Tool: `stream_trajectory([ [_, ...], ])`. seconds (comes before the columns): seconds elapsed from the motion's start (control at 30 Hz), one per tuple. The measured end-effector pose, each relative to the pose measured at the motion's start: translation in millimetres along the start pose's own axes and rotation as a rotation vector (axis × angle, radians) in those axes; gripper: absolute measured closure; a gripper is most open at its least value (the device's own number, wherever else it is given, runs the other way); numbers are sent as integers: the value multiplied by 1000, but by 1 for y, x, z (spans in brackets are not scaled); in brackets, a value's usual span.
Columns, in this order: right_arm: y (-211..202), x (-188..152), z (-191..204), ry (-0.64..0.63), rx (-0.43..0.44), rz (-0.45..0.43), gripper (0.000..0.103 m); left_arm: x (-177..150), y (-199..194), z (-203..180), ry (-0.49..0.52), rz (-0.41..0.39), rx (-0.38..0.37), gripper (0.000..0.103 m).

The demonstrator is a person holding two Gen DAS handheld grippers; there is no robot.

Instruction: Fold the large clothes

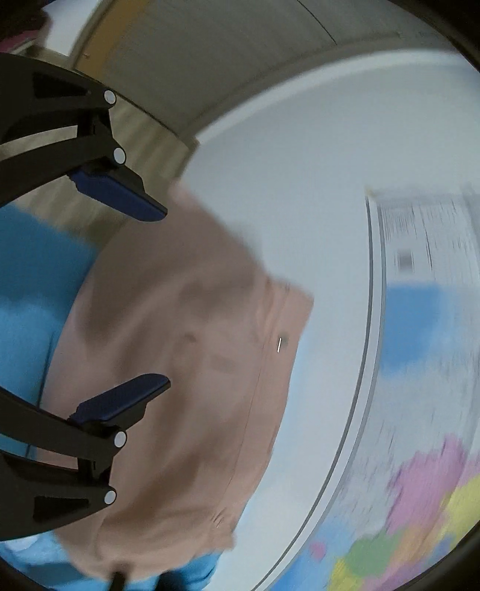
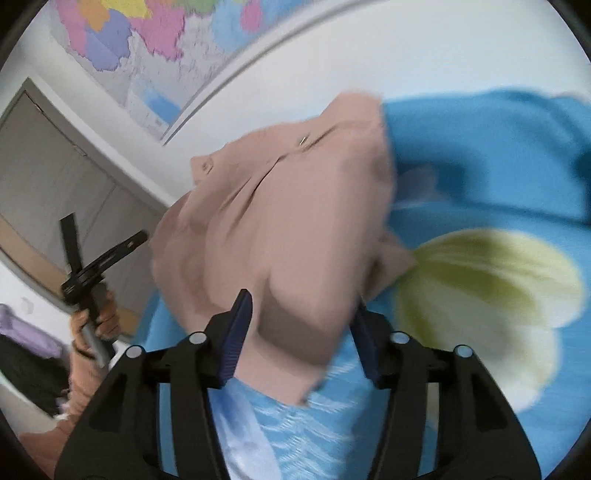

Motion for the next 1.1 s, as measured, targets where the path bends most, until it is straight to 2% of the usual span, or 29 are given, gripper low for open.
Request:
stream_trajectory([
  [0.07, -14, 7, 10, -40, -5, -72, 50, -2, -2, -16, 27, -7, -30, 21],
  [0.13, -20, 9, 21, -84, 11, -102, 50, -3, 0, -39, 54, -15, -75, 19],
  [0.23, -5, 8, 49, -182, 11, -93, 50, -10, 12, -64, 92, 8, -114, 19],
  [0.3, 8, 7, 52, -217, 14, -65, 52, -20, 24, -78, 97, 35, -132, 19],
  [0.37, 33, 13, 47, -198, -15, -39, 54, -25, 36, -80, 89, 52, -118, 19],
  [0.5, 67, 18, 17, -112, -62, 21, 69, -31, 52, -75, 63, 84, -137, 18],
  [0.53, 69, 19, 18, -103, -61, 21, 69, -32, 51, -76, 69, 86, -133, 18],
  [0.63, 61, 18, 21, -124, -56, 1, 68, -31, 40, -75, 65, 69, -119, 18],
  [0.7, 48, 15, 28, -150, -34, -29, 60, -30, 31, -75, 57, 49, -119, 18],
  [0.8, 33, 11, 43, -187, -5, -66, 58, -28, 10, -81, 58, -5, -123, 18],
  [0.9, 27, 1, 57, -245, 17, -65, 57, -28, -1, -91, 71, -29, -132, 17],
  [1.1, 41, -21, 67, -337, -8, -9, 57, -33, -9, -112, 88, -31, -154, 17],
])
Point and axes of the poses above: each gripper's, at about its wrist camera, not at the fingertips, and y roughly the way its jaws point, z to its left, x to its top, the point moved 8 cm from there along y, roughly the way its jaws point, and after that the axes turned 14 degrees about y, right-handed, at the moved point
